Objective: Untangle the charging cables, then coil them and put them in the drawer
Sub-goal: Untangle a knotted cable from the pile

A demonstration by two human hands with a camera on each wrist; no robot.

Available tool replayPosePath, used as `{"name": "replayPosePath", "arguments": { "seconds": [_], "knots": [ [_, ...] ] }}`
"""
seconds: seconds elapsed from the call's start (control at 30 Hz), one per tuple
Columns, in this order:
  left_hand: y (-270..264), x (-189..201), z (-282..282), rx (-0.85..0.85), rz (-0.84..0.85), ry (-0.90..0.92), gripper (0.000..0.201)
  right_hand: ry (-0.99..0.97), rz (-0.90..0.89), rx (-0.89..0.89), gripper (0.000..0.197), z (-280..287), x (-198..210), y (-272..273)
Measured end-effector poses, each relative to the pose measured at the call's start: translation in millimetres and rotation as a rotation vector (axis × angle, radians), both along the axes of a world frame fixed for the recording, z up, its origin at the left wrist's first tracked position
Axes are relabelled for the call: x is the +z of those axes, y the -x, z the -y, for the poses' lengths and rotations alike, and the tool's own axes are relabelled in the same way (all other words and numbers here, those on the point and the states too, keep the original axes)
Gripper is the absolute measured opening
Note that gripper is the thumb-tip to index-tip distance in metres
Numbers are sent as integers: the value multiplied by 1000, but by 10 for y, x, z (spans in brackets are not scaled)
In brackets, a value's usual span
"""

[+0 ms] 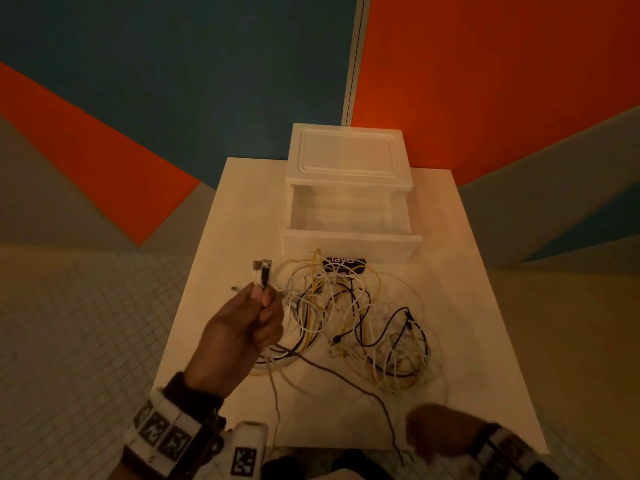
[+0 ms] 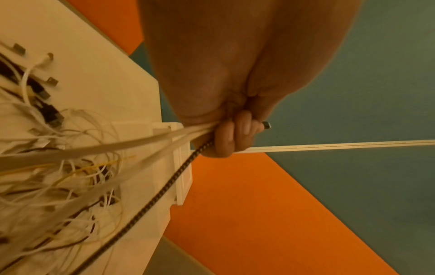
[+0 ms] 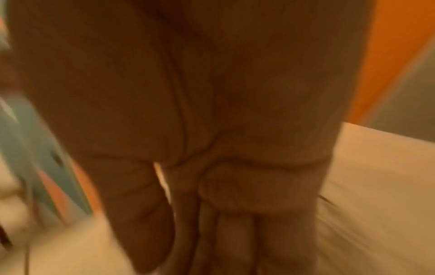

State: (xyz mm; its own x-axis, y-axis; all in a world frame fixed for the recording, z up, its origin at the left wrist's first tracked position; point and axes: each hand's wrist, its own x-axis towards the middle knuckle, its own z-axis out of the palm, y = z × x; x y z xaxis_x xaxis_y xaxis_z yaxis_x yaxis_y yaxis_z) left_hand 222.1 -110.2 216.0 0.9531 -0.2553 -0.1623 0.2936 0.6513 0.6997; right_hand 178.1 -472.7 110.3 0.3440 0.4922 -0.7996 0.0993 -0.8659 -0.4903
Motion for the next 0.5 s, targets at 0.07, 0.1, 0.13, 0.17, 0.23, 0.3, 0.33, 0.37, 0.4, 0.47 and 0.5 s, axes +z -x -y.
{"name": "replayPosePath", "arguments": {
  "seconds": [0.07,0.1,0.13,0.17,0.23,0.3,0.33,0.37,0.4,0.47,0.5],
  "knots": [
    [-24,-45,74,-13,-5,11,19,-142,182,-122,22,-592,241,-297],
    [-42,-63,109,-17,-8,10,19,-257,230,-165,34,-830,387,-402],
    [-58,-84,144,-17,-10,-1,19,-366,247,-199,47,-1062,463,-499],
    [-70,-98,182,-12,-9,-22,18,-487,255,-253,57,-1296,566,-572],
    [-96,-118,230,18,-6,-47,20,-672,241,-318,62,-1703,725,-625],
    [-128,-128,197,57,-20,-45,19,-792,22,-376,46,-2017,649,-621],
    [-148,-126,143,77,-21,-46,18,-787,-114,-397,31,-2094,554,-594],
    [-166,-112,69,99,-7,-46,17,-766,-212,-398,20,-2136,445,-549],
    [-185,-90,-25,123,9,-44,18,-693,-257,-377,14,-2130,337,-492],
    [-200,-36,-239,171,33,-50,17,-486,-301,-294,9,-1997,2,-361],
    [-188,-25,-345,195,35,-54,21,-411,-277,-244,16,-1896,-147,-310]
  ]
}}
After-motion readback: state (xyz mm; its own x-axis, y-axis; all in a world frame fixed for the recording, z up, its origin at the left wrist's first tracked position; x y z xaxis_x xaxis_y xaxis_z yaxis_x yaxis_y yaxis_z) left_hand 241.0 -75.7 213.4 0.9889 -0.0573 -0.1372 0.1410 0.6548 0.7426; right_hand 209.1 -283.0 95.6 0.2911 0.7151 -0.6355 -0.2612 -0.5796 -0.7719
